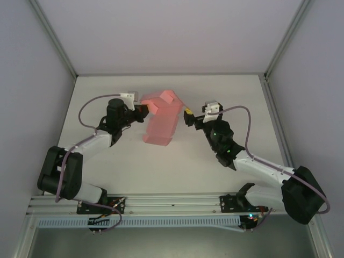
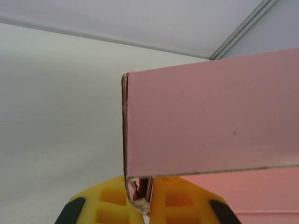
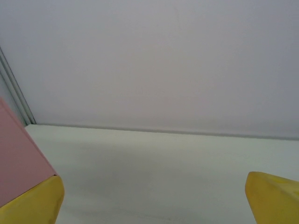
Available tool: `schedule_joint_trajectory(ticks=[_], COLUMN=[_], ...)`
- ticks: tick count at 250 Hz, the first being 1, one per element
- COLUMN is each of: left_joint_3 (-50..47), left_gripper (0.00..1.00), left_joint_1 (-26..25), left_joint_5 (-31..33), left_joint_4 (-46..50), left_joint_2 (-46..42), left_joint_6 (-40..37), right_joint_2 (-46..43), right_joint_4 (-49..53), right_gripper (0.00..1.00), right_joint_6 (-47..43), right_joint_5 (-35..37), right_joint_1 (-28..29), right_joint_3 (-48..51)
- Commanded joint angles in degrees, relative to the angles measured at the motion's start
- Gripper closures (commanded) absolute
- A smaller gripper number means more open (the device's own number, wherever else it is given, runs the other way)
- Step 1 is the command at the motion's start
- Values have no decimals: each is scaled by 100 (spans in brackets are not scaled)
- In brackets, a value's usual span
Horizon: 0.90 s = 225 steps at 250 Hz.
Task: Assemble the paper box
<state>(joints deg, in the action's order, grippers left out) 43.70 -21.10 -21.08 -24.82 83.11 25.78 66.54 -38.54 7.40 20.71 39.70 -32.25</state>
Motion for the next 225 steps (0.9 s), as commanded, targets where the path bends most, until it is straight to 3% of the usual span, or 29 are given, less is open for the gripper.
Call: schedule_joint_trajectory(ticks=[1,32,53,120,170,225], left_joint_3=[0,-67,-66,-77,-55,11], left_gripper=[100,100,100,100,100,100], left_joint_1=[-25,-22,-25,-25,-25,-25], left_joint_5=[-19,-28,-27,-56,-73,-5], left_joint_4=[123,32,24,-136,-182,-158], left_joint_2=[83,76,91,169,206,265], left_joint_6=[-246,-249,-269,-264,-236,-86], right_joint_2=[-71,73,250,894,1534,1980], right_joint_4=[287,2119,2614,2251,1787,1789], right_gripper=[0,0,2,5,5,4], right_joint_6=[1316,2398,2739,3099,3215,3046], right_joint_5=[-527,-1422,-1947,-3667,-4156,-4094], right_joint_1=[-299,-770,-967,-1246,-1246,-1189], right_joint_3=[-478,-1136,-1261,-1416,-1625,-1800])
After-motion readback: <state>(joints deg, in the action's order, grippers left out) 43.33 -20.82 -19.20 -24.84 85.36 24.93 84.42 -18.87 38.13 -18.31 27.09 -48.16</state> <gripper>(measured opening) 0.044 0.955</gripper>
